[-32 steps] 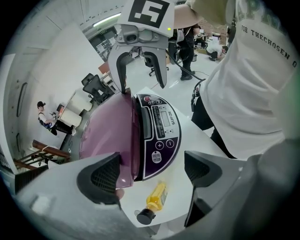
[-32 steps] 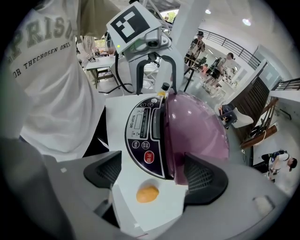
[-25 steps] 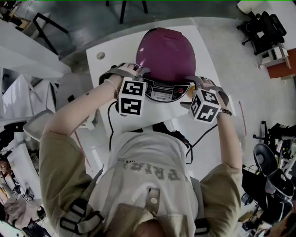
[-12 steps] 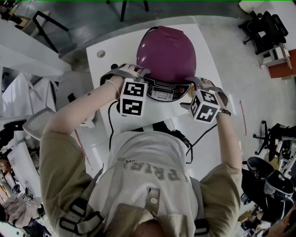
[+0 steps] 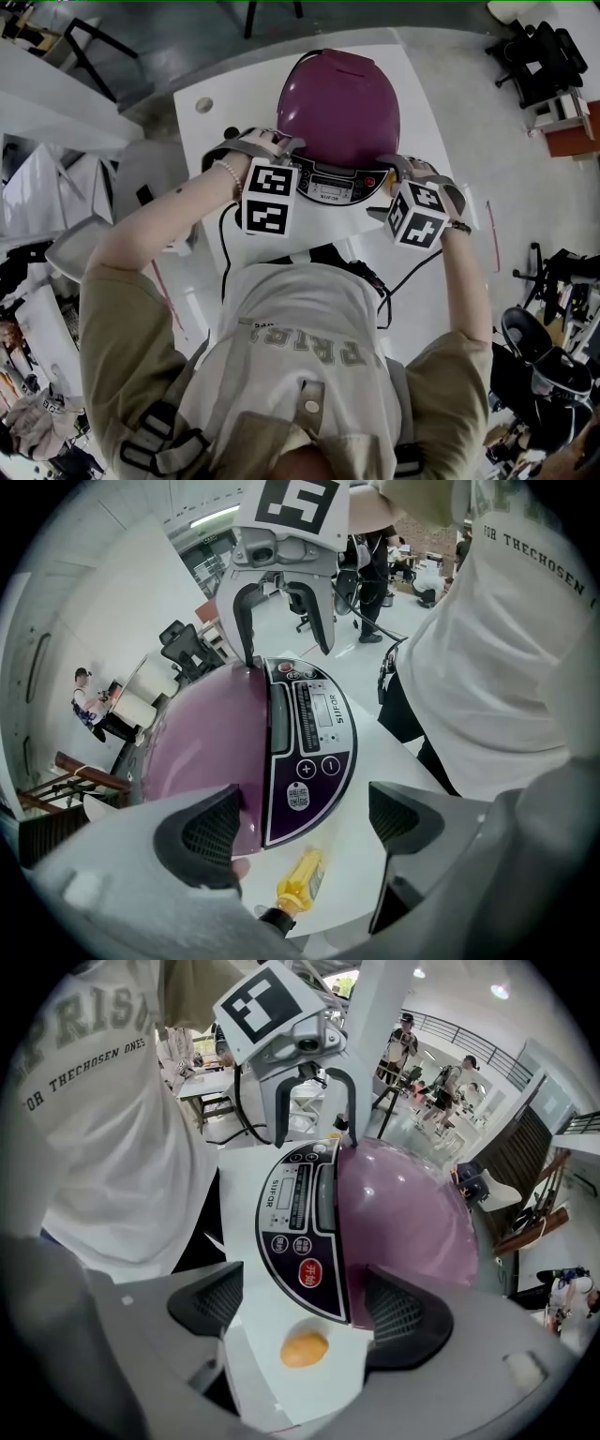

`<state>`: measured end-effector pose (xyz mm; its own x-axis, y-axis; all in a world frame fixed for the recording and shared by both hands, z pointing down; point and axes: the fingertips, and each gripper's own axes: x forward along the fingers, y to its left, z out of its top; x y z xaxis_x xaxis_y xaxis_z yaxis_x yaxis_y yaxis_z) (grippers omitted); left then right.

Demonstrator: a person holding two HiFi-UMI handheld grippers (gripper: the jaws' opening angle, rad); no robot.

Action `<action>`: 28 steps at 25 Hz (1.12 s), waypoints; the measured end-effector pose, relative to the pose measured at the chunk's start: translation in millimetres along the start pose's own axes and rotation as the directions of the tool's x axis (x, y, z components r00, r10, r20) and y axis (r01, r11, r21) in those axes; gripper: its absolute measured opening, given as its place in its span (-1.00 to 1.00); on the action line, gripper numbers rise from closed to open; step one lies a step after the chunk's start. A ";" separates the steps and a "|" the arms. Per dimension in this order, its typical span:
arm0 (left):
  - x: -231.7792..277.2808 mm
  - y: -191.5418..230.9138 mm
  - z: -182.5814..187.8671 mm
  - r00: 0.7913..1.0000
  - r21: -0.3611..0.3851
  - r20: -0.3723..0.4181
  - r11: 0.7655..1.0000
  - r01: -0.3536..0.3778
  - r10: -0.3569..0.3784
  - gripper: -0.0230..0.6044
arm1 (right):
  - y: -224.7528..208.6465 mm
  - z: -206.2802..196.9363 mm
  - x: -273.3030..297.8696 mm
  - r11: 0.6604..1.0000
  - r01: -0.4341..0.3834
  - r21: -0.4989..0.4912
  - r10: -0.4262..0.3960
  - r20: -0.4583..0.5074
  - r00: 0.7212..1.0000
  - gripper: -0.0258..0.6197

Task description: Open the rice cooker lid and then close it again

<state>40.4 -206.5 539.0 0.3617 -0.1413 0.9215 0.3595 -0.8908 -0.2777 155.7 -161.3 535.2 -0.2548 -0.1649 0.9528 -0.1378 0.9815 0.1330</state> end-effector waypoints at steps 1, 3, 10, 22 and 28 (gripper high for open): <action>-0.3 -0.1 -0.1 1.000 0.001 0.000 1.000 0.004 -0.004 0.49 | -0.1 0.1 -0.3 1.000 -0.002 0.001 0.002 0.000 1.000 0.30; -0.9 -0.8 0.0 1.000 0.004 -0.001 1.000 0.016 -0.016 0.49 | -0.4 0.1 -1.0 1.000 -0.005 0.003 0.005 0.001 1.000 0.30; -0.6 -2.3 0.1 0.998 0.006 -0.014 0.998 0.060 -0.060 0.51 | -0.7 0.0 -0.7 1.000 -0.023 0.017 0.023 -0.004 1.000 0.30; 0.6 -1.7 0.4 0.996 -0.020 0.002 0.996 0.089 -0.089 0.51 | -3.2 1.5 -0.8 0.997 -0.053 0.049 0.052 0.017 0.999 0.29; 1.5 -1.7 0.0 0.996 -0.020 0.001 0.995 0.094 -0.094 0.50 | -5.0 1.8 0.1 0.997 -0.046 0.059 0.044 0.021 0.999 0.24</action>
<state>40.3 -205.2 540.9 0.3267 -0.0563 0.9435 0.3748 -0.9086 -0.1840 154.7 -166.3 534.1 -0.2808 -0.1231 0.9518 -0.1820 0.9806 0.0731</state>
